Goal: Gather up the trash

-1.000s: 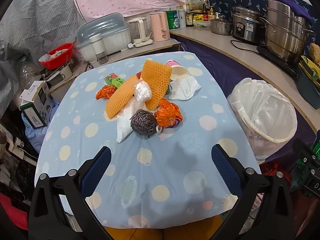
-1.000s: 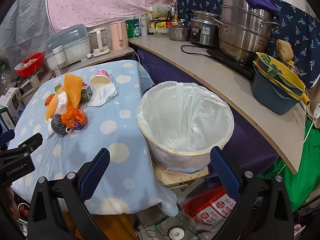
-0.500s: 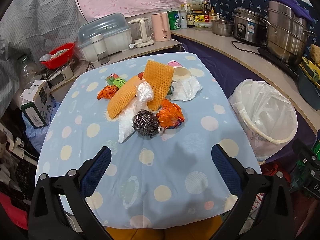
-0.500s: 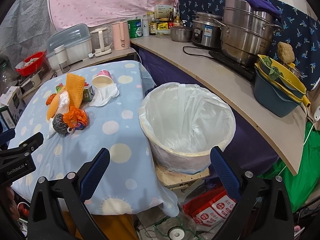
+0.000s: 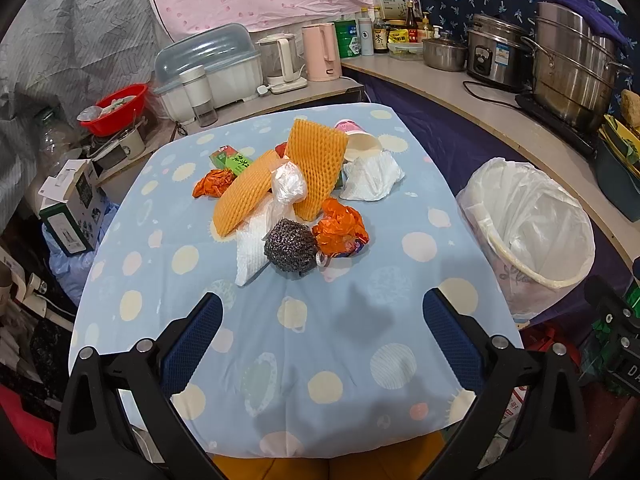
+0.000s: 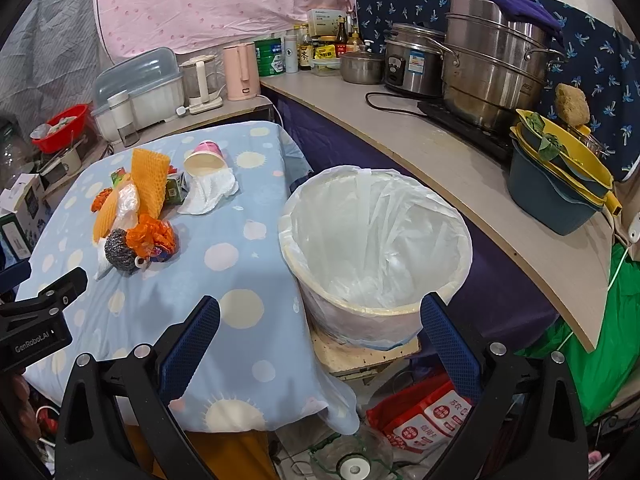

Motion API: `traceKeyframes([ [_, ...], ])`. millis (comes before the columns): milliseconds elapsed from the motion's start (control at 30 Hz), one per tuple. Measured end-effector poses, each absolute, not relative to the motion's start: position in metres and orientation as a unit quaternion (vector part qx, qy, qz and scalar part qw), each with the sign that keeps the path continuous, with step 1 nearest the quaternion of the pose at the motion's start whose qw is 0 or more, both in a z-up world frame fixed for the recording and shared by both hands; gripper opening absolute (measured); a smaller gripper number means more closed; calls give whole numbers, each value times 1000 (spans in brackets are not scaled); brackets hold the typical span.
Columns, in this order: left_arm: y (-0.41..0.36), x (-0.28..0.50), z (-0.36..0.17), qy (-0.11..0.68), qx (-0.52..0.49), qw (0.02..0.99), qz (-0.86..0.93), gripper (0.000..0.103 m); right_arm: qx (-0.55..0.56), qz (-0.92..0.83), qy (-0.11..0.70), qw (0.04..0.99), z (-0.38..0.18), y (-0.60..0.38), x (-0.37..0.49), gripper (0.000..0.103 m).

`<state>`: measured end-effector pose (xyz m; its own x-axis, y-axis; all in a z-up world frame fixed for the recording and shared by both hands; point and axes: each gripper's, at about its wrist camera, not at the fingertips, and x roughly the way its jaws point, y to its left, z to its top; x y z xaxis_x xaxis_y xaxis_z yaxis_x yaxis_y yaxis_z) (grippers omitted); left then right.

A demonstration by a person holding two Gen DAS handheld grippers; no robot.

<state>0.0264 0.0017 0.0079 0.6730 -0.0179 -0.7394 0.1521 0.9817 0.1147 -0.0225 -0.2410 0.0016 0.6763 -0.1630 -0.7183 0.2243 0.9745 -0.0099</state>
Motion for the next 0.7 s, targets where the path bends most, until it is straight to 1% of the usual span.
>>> traceKeyframes([
  [267, 18, 48, 6, 416, 68, 906, -43, 96, 42, -107, 392, 913, 1, -230, -5, 96],
  [533, 70, 84, -13, 439, 32, 898, -4, 96, 48, -91, 395, 913, -9, -203, 23, 96],
  [700, 103, 101, -26, 455, 13, 890, 16, 96, 47, -54, 406, 911, -24, -168, 50, 96],
])
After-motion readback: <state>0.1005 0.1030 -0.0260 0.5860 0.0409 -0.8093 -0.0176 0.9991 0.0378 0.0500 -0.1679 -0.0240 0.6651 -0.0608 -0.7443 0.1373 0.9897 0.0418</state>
